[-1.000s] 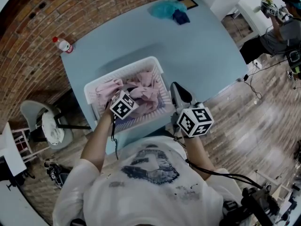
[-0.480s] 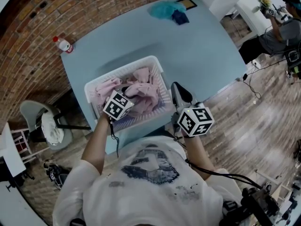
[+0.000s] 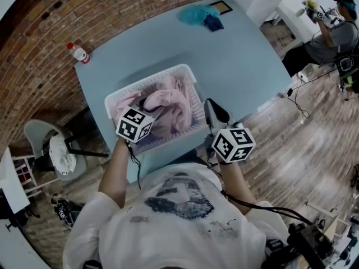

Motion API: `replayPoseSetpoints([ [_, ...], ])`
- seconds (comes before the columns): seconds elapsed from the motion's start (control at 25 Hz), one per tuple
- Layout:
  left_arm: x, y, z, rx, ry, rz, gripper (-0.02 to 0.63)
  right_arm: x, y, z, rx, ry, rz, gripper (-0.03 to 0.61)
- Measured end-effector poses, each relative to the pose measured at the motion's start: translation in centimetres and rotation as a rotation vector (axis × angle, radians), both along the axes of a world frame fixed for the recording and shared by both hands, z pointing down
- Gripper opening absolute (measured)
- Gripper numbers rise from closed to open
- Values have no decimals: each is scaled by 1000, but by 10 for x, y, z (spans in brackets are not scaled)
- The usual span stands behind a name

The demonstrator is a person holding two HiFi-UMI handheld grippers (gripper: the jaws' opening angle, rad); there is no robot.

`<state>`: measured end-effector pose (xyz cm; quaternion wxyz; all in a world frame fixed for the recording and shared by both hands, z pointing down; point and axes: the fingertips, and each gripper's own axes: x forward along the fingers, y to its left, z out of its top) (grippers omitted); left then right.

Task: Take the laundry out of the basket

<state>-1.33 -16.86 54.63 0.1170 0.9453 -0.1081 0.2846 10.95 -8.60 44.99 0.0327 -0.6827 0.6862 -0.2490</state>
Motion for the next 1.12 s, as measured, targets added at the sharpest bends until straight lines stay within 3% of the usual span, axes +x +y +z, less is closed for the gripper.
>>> replayPoseSetpoints([
  [0.32,-17,-15,-53,-46,125,-87,146,-19,9,-13,35,15,19,-2],
  [1.12,-9,-31,-210,194,272,-113,141,-37,1,-109,205,141,10,-2],
])
